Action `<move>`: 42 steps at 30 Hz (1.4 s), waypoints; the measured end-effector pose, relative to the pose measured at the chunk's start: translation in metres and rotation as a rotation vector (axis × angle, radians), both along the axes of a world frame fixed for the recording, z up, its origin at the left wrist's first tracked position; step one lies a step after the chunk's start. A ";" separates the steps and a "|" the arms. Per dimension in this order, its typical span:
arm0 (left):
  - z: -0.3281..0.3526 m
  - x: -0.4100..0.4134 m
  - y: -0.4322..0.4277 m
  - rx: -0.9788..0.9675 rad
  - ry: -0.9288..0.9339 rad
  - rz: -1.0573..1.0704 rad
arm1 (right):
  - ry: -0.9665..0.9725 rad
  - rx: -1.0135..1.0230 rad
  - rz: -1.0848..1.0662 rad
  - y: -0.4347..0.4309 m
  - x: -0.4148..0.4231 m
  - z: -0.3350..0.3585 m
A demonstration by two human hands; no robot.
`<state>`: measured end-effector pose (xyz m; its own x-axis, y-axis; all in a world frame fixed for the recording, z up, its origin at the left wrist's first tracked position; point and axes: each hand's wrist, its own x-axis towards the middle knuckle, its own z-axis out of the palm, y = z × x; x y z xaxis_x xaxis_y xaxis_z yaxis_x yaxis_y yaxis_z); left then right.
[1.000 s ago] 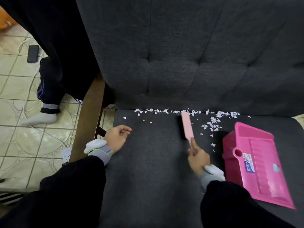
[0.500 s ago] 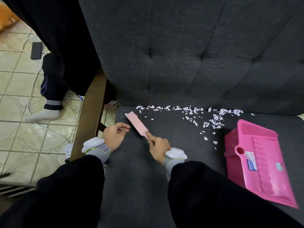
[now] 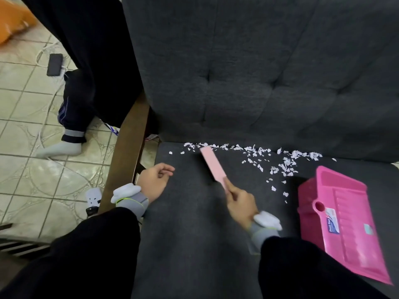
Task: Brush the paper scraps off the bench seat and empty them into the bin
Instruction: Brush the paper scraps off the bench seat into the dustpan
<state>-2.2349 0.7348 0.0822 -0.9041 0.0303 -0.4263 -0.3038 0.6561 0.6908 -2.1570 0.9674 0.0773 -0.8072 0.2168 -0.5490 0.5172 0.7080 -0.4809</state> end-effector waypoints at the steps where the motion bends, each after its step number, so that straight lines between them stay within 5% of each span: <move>1: 0.001 0.000 -0.002 -0.002 0.007 -0.004 | 0.008 -0.017 0.044 -0.015 -0.011 -0.001; 11: -0.001 -0.006 -0.008 0.006 0.035 -0.048 | -0.070 -0.013 0.267 -0.099 -0.084 -0.024; 23: 0.001 -0.010 0.015 0.041 -0.011 -0.090 | -0.064 0.151 -0.142 0.055 0.009 0.012; 35: -0.006 -0.015 0.007 0.018 0.014 -0.020 | 0.011 0.036 0.395 -0.054 -0.121 -0.009; 42: -0.007 -0.021 0.008 0.020 0.001 -0.007 | -0.132 0.190 0.383 0.006 -0.122 -0.012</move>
<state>-2.2555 0.7430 0.0749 -0.9044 0.0454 -0.4243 -0.2982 0.6441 0.7044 -2.2795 0.9731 0.0652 -0.7748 0.0228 -0.6319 0.2487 0.9298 -0.2713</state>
